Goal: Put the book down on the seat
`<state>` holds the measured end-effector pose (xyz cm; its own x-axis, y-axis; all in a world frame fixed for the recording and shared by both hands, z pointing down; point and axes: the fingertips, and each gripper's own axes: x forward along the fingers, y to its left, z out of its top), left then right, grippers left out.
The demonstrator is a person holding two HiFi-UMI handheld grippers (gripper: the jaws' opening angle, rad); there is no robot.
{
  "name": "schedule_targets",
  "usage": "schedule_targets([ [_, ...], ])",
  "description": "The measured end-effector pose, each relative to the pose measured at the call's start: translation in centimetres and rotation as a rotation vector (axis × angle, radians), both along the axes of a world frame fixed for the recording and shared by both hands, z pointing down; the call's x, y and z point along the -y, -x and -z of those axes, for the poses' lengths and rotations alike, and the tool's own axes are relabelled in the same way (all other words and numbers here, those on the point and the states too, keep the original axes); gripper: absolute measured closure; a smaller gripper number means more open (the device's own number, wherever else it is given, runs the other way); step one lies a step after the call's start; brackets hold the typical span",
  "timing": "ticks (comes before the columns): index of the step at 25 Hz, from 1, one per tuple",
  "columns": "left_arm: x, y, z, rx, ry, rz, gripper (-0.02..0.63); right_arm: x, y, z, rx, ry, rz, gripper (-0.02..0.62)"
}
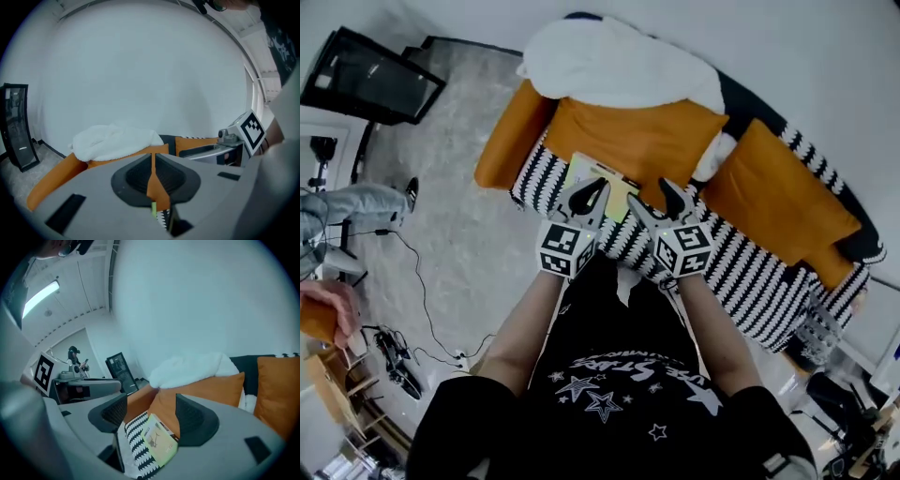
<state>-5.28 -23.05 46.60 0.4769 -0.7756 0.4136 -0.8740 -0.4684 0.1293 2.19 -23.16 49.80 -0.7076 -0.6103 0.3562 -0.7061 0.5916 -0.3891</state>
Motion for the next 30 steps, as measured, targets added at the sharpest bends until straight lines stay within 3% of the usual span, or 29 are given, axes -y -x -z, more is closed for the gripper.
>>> schedule_targets([
  [2,-0.6,-1.1,1.9,-0.003,-0.035,0.000,0.577,-0.5,-1.4,2.1,0.020,-0.032,-0.017,0.280],
  [4,-1.2,-2.2,3.9,-0.007,-0.071,0.001,0.577,-0.7,-3.3,4.0,0.030,-0.065,-0.041,0.362],
  [11,-2.9,-3.6,9.8,0.008,-0.176,0.044,0.580,-1.7,-8.2,10.2,0.051,-0.169,-0.087,0.526],
  [17,-4.5,-4.7,13.4,0.049,-0.216,0.117,0.588,-2.7,-10.6,13.9,0.048,-0.240,-0.032,0.549],
  [22,-6.8,-4.1,14.5,0.053,-0.225,0.191,0.591,-3.6,-9.5,14.9,0.085,-0.250,0.028,0.551],
  [30,-10.0,-1.6,15.7,0.055,-0.210,0.212,0.591,-6.1,-7.6,16.2,0.102,-0.228,0.048,0.551],
])
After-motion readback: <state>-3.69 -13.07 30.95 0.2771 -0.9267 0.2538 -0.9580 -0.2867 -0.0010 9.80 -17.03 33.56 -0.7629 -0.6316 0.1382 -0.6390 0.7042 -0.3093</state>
